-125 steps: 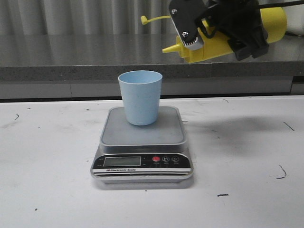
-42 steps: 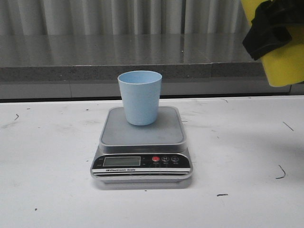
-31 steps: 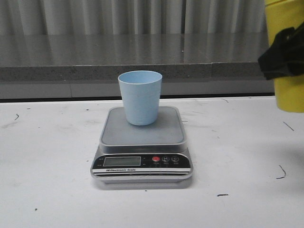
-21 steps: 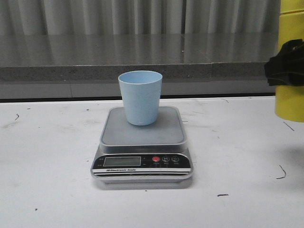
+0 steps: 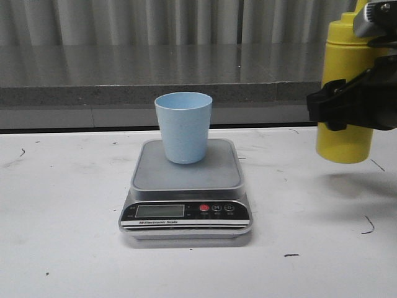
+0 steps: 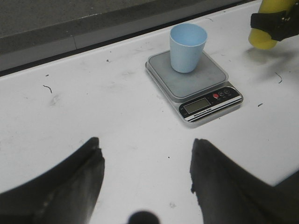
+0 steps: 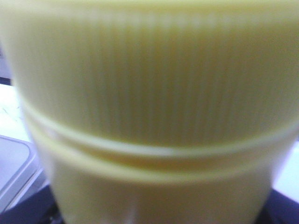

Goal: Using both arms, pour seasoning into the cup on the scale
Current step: 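Turn the bottle upright with the right gripper and lower it, then set the bottle on the table, open the right gripper and withdraw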

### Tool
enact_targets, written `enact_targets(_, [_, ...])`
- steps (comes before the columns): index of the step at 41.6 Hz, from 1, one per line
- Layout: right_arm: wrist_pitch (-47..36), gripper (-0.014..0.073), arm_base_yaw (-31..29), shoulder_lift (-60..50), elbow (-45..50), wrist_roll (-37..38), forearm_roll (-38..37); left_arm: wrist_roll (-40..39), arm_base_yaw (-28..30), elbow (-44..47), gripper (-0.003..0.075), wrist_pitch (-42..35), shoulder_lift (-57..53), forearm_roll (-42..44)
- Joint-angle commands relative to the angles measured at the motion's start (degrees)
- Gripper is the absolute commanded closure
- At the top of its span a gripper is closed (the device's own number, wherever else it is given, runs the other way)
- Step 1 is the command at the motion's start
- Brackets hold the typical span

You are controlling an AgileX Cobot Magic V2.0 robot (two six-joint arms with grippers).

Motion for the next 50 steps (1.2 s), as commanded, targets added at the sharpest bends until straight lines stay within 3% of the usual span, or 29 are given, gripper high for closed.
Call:
enact_targets(1, [-9.60,0.0253,-0.18,0.86,-2.99,0.24,-1.72,-0.46,-0.38,-1.28,0.0313,-4.22,0.81,0.13])
enact_targets(21, [-12.42,0.0245,-0.18,11.88,-9.70,0.24,-2.10,-0.46,-0.38,-1.28,0.0313,-4.22,0.81,0.13])
enact_targets(40, [-9.50,-0.0043,-0.18,13.14,-9.58,0.24,-1.99,-0.46,-0.38,-1.28,0.0313,-4.22,0.81,0.13])
enact_targets(50, [-9.41,-0.0053,-0.18,10.23,-5.19,0.24,-1.92,-0.46,-0.38,-1.28,0.0313,-4.22,0.81,0.13])
